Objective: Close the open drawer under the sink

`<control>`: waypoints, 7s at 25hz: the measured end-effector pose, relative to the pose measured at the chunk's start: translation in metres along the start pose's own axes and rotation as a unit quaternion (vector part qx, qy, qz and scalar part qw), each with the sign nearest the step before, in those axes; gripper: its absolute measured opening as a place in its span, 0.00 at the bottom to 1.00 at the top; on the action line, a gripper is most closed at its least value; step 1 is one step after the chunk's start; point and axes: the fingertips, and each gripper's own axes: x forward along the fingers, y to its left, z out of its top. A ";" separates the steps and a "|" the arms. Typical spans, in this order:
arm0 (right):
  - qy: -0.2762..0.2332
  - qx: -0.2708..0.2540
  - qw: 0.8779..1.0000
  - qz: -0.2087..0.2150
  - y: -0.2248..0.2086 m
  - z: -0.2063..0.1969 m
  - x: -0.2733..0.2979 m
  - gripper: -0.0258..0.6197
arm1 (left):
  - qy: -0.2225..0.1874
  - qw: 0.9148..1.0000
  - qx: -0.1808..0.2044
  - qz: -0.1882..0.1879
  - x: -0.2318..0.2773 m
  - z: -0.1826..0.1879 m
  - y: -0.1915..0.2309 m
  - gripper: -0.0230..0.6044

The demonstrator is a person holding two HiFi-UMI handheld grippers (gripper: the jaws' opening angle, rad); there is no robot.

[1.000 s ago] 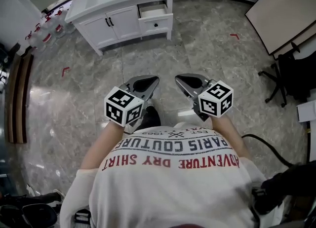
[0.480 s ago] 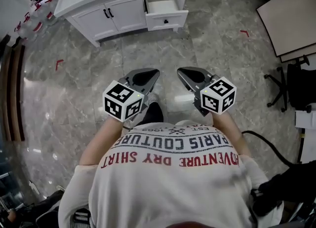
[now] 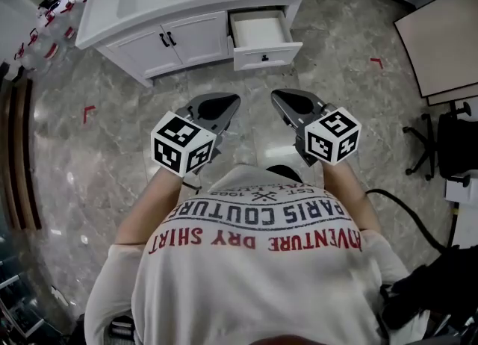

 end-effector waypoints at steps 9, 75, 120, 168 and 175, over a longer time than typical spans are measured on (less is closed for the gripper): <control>0.002 0.019 1.000 -0.006 -0.057 0.014 0.031 0.04 | 0.017 1.000 -0.010 -0.004 0.050 0.019 0.044 0.04; 0.169 0.095 0.970 -0.148 -0.356 -0.195 0.248 0.04 | 0.127 0.970 -0.192 0.073 0.172 -0.112 0.236 0.04; 0.149 0.089 0.974 -0.148 -0.447 -0.123 0.348 0.04 | 0.109 0.960 -0.235 0.110 0.203 -0.095 0.320 0.04; 0.069 -0.010 0.996 0.058 -0.058 -0.017 0.125 0.04 | 0.017 0.993 -0.106 0.041 0.043 -0.037 0.123 0.04; 0.070 0.001 0.995 0.073 -0.019 -0.031 0.083 0.04 | 0.016 0.995 -0.096 0.030 0.026 -0.042 0.078 0.04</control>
